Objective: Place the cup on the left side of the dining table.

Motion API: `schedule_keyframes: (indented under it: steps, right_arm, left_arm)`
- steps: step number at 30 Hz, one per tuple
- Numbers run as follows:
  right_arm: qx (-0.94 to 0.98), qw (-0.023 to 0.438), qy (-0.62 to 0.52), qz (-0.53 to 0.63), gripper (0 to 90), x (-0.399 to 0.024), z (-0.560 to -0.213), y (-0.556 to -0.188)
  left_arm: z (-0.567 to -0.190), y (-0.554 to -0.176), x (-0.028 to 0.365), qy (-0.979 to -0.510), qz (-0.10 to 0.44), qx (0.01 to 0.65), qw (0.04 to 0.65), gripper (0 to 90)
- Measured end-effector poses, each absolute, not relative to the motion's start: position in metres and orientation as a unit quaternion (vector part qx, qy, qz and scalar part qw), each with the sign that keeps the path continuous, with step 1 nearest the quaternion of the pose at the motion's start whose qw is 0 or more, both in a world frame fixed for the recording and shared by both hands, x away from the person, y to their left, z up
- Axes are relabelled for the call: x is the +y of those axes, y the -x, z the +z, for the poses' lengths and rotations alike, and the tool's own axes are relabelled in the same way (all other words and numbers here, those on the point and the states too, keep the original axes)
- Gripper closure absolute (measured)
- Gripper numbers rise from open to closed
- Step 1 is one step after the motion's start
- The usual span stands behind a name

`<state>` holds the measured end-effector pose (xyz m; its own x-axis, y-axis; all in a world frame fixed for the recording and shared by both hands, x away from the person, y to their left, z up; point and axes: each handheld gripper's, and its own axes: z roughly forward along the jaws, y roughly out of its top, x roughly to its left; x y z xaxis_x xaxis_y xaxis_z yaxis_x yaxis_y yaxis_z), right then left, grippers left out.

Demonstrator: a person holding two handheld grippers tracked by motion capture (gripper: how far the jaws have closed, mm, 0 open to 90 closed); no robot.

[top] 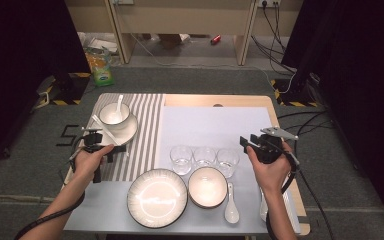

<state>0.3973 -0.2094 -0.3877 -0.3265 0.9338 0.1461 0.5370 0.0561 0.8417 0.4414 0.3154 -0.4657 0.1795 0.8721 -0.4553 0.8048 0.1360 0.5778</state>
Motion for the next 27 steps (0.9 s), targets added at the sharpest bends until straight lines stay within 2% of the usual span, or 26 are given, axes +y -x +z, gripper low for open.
schedule_keyframes:
  steps: [27]
  right_arm:
    - [0.689, 0.23, -0.532, 0.435, 55.1, -0.211, -0.387, -0.398]
  left_arm:
    - [-0.461, -0.46, 0.29, -0.666, 0.033, 0.626, 0.404, 53.0]
